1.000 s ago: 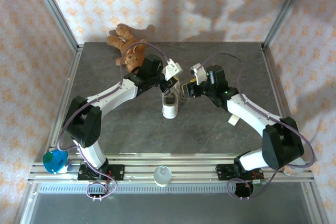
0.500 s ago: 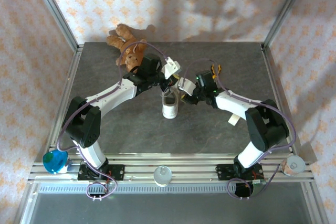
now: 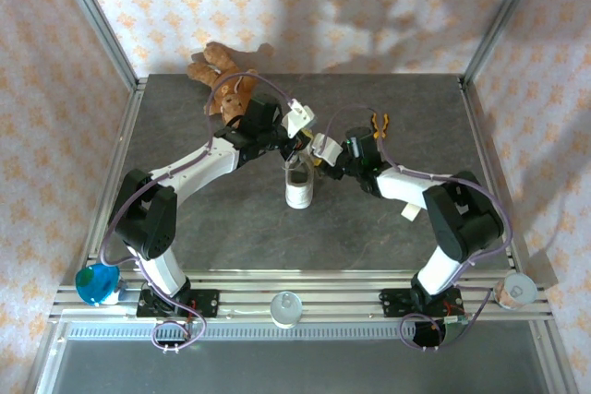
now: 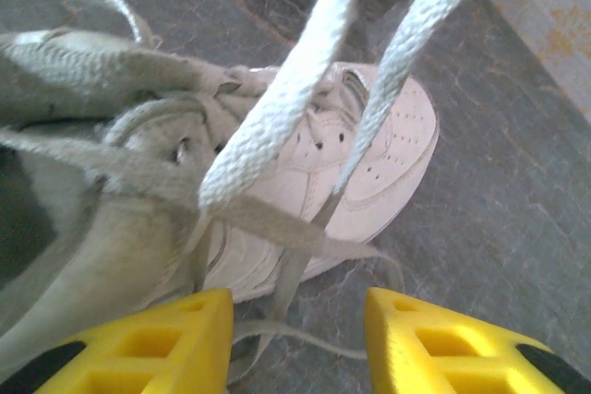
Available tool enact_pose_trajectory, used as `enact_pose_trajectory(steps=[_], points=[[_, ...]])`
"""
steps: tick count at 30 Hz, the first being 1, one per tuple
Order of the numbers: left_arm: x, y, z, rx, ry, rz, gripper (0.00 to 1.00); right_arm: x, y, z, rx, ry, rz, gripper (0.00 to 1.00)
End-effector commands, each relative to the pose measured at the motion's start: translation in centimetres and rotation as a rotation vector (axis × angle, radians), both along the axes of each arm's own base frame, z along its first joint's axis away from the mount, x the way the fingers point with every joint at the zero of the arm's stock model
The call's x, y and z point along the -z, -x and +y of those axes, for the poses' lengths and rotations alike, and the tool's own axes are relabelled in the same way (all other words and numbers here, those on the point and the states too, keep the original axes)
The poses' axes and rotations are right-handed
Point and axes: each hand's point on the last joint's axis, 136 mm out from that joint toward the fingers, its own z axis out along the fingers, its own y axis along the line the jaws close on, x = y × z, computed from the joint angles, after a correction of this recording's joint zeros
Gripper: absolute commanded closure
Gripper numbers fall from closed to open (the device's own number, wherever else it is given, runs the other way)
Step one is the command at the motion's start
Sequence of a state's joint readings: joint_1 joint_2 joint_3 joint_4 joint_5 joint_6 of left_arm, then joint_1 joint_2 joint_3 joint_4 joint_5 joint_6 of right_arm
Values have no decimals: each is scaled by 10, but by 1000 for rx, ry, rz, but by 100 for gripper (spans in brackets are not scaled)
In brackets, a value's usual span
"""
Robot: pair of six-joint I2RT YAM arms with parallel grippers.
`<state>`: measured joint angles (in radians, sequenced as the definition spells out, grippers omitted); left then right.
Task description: Tie the shoes
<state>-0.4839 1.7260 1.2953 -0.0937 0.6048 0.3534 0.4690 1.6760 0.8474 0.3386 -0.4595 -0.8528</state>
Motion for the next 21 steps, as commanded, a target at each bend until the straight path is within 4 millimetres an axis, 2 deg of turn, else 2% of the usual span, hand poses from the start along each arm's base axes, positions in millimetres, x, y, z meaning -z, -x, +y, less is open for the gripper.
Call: enact_pose_trajectory(steps=[1, 16, 18, 21], points=[[-17, 0, 2, -3, 48, -6, 100, -10, -12, 9, 5, -39, -59, 59], [-16, 0, 3, -4, 38, 3, 100, -3, -33, 23, -48, 11, -90, 68], [-17, 0, 4, -5, 37, 1, 100, -5, -33, 25, -64, 15, -87, 75], [-18, 0, 5, -10, 38, 0, 100, -10, -32, 26, -77, 17, -90, 94]])
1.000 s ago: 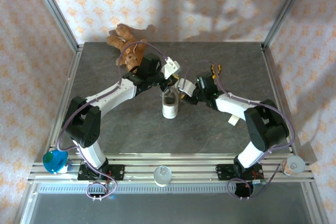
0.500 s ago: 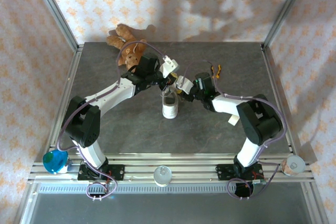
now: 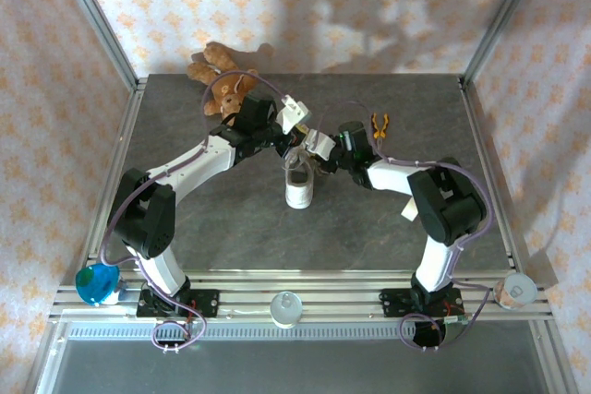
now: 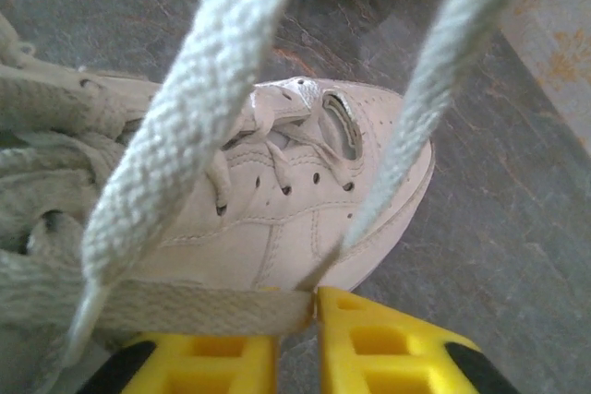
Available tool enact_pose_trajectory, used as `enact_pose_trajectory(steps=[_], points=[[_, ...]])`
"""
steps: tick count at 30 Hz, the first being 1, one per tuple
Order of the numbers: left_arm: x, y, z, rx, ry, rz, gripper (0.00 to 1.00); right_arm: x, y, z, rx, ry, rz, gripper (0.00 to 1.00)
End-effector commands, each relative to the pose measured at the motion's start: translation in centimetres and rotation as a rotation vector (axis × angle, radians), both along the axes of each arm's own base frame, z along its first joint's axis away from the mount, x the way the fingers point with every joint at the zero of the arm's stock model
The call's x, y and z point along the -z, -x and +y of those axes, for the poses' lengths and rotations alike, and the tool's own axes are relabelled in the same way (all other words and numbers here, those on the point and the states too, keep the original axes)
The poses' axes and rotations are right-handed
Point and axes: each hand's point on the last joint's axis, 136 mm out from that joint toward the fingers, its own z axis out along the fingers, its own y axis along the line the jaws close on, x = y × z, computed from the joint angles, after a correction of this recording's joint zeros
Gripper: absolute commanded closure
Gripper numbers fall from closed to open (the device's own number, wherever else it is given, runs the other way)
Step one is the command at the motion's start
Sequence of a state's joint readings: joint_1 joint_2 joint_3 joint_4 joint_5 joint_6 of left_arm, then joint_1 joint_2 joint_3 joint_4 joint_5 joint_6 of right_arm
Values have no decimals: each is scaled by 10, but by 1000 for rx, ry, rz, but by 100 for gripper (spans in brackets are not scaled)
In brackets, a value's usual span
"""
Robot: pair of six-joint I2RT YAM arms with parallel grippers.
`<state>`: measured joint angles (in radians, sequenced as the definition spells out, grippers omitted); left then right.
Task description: Tie the shoes
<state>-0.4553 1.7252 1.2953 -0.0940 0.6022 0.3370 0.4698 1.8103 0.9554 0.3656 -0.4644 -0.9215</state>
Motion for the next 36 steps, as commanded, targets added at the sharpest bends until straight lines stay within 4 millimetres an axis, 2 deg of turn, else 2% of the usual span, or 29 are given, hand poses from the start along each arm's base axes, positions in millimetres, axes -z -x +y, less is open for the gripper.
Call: enact_pose_trajectory(steps=[1, 6, 16, 21, 31, 36], points=[[-18, 9, -7, 30, 32, -13, 100, -23, -4, 11, -39, -22, -49, 100], [-23, 10, -6, 28, 38, -29, 100, -34, 11, 5, -44, -18, -16, 100], [-48, 16, -8, 17, 109, -127, 100, -59, 36, -5, 12, -47, 152, 100], [-57, 22, -9, 11, 146, -148, 100, -54, 38, -9, 80, -55, 257, 100], [-58, 36, -11, -37, 172, -336, 100, -50, 34, -7, 218, -98, 504, 100], [-54, 41, -15, -24, 142, -365, 100, -39, 32, -2, 228, -102, 625, 100]])
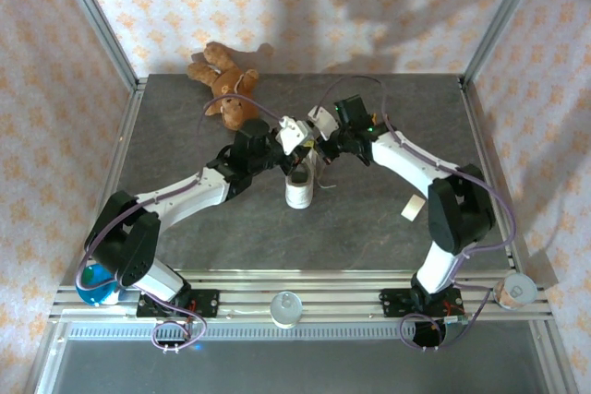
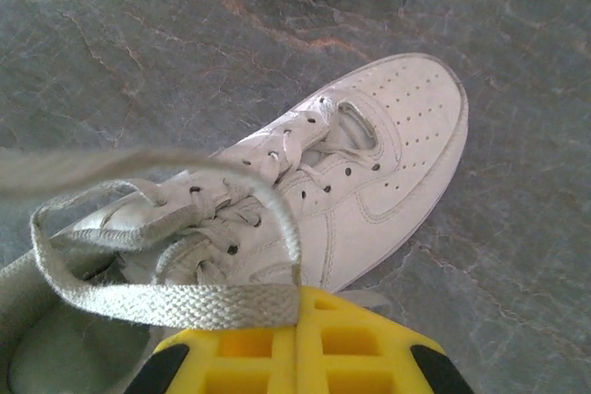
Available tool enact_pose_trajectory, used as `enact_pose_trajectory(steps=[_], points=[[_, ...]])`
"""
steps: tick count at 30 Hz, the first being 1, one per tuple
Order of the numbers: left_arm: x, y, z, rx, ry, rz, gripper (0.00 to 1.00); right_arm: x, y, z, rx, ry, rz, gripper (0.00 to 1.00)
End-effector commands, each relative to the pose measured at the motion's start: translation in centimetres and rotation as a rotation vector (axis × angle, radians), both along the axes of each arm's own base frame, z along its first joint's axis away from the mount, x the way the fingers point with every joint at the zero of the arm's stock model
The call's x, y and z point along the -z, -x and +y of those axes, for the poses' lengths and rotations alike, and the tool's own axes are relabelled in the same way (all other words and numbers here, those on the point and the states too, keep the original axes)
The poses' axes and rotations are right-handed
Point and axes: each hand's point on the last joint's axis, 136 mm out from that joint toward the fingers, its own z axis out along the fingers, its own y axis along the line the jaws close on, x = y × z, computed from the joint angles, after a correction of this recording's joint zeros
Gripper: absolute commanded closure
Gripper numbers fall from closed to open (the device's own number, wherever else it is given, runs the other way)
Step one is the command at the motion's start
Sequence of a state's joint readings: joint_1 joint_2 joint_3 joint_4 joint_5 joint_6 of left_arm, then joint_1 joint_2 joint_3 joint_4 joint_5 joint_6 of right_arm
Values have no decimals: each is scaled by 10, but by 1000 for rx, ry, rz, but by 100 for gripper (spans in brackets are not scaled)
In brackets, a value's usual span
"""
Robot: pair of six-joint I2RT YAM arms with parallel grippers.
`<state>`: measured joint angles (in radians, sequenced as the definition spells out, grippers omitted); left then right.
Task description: Tie the shoes
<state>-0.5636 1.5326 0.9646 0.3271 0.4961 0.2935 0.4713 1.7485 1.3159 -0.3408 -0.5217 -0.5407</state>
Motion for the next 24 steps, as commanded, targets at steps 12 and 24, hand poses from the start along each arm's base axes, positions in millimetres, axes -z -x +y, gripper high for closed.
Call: enact_pose_trajectory(steps=[12, 24], points=[[-11, -6, -7, -39, -134, -273, 100, 7, -3, 1, 66, -124, 283, 100], [16, -22, -17, -31, -189, -283, 100, 3, -7, -7, 105, -133, 332, 100]])
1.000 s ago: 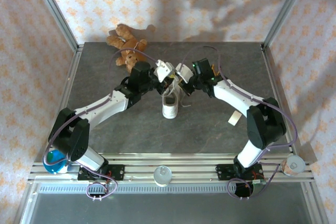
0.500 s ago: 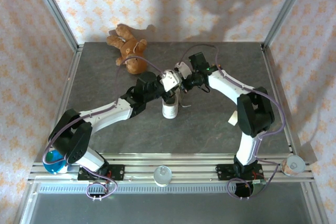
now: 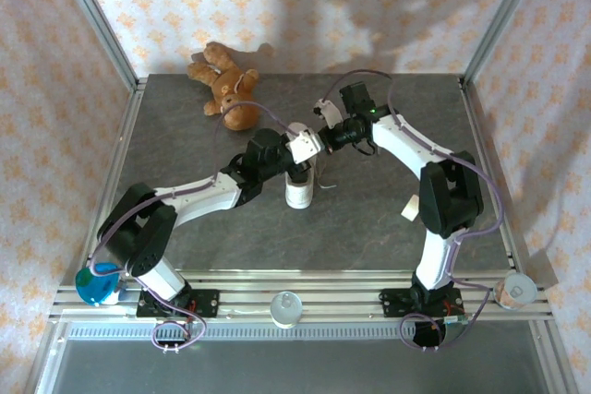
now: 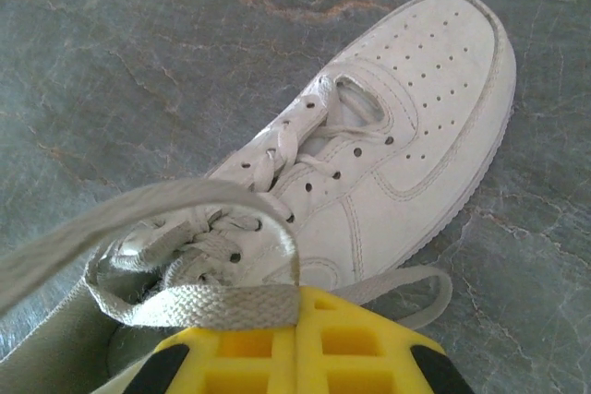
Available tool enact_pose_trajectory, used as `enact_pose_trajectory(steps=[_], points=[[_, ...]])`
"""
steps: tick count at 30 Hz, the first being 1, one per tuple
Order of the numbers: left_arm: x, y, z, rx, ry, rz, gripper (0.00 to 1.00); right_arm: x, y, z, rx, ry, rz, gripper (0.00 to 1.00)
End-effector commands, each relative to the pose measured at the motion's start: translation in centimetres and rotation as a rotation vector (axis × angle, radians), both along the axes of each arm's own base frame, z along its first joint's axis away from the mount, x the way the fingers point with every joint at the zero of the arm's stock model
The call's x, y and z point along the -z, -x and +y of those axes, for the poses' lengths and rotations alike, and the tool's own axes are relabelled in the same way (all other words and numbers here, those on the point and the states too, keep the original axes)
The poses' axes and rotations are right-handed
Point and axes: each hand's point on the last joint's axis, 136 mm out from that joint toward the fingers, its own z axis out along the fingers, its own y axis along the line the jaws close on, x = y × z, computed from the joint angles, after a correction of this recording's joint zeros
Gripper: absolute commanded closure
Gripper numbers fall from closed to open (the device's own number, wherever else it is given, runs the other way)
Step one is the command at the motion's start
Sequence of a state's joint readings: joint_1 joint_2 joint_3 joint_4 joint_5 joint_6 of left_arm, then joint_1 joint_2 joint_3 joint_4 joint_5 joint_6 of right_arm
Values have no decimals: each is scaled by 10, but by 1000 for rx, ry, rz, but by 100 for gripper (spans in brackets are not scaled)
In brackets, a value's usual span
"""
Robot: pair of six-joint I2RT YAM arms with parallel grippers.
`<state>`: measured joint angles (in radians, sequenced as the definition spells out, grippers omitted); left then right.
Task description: Tie the shoes
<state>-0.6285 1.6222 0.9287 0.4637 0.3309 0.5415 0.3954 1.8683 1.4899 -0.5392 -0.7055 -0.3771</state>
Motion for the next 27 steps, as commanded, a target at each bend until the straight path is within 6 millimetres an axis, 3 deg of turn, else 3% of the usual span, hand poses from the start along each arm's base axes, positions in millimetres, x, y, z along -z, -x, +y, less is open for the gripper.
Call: enact_pose_trajectory(steps=[1, 4, 7, 14, 20, 23, 27], points=[[-9, -12, -6, -12, -1, -66, 100, 0, -2, -3, 22, -5, 39, 100], [-2, -17, -5, -34, -9, -63, 98, 1, -4, -5, 28, -3, 39, 100], [-1, -19, -2, -60, -4, -58, 86, 2, -6, -6, 30, 4, 36, 100], [-27, -8, 9, -59, 88, 4, 63, -2, -11, -7, 40, 10, 17, 100], [-55, -11, 45, -14, 324, 199, 61, -8, -12, -7, 46, -3, -25, 100], [-45, -19, 57, -7, 325, 275, 62, -7, -13, -9, 48, 3, -32, 100], [-22, -30, 59, 51, 306, 363, 69, -7, -14, -9, 54, 3, -50, 100]])
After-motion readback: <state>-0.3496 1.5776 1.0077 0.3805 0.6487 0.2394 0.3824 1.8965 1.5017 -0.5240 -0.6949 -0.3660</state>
